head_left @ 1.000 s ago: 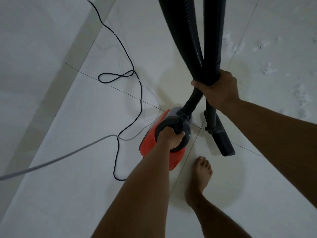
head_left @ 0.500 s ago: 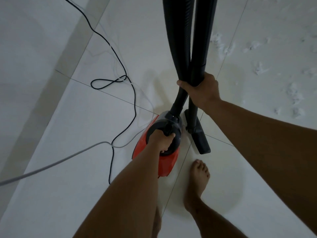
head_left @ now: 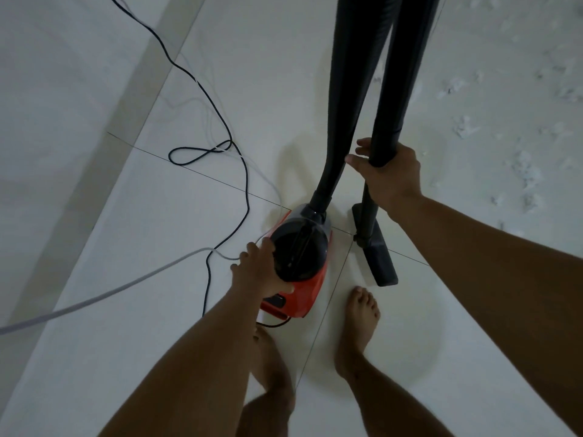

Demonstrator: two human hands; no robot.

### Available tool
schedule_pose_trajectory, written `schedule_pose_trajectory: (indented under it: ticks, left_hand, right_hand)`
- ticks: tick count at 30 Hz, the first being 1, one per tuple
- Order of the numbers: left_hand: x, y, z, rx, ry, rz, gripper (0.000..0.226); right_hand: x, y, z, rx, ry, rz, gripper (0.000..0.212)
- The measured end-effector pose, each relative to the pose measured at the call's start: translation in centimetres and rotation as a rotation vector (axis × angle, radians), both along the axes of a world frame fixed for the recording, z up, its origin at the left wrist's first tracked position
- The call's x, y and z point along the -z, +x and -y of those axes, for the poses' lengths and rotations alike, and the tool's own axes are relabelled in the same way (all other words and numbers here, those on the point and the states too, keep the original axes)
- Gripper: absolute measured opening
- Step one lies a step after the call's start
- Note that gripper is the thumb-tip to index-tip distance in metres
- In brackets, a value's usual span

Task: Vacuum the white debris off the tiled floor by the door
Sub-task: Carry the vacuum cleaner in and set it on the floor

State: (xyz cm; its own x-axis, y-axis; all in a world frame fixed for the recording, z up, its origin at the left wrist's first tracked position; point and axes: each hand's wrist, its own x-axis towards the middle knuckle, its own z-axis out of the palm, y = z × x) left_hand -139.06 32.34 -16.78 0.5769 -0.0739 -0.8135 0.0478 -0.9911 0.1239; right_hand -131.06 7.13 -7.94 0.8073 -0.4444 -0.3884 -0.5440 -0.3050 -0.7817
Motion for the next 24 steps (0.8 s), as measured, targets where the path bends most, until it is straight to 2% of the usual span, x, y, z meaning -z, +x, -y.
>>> schedule_pose_trajectory:
  ticks: [2,4,7,9,12,22,24]
  left_hand:
    - [0.6,-1.1,-1.0,0.079,-0.017,0.008,0.131]
    - [1.8,-2.2,-1.6,0.112,-0.036,0.073,0.139]
    - [3.9,-3.7,-2.0,0.138,-0.14,0.262,0.146]
    - [5.1,-4.1,-2.2,0.195,-0.174,0.327,0.148]
    - [6.1,-4.0,-2.9,0.251,-0.169,0.343,0.148]
    - [6.9,-4.4,-3.4,0.36,-0.083,0.488,0.141]
    - [7.0,-4.1,-3.5,0.349,-0.094,0.434,0.14]
  right_hand:
    - [0.6,-0.1,-0.2,0.015,-0.014,-0.009,0.028]
    - [1.5,-0.3,-0.4,0.01,-0.026,-0.008,0.028]
    - [2.9,-0.5,-0.8,-0.013,-0.013,0.029,0.042]
    - [4.0,-0.6,-1.0,-0.028,-0.003,0.051,0.052]
    - [4.9,-0.2,-1.1,-0.035,0.007,0.075,0.056]
    - [5.5,1.6,-1.4,-0.037,-0.012,0.055,0.05]
    - [5.5,1.4,-1.5,-0.03,-0.004,0.046,0.05]
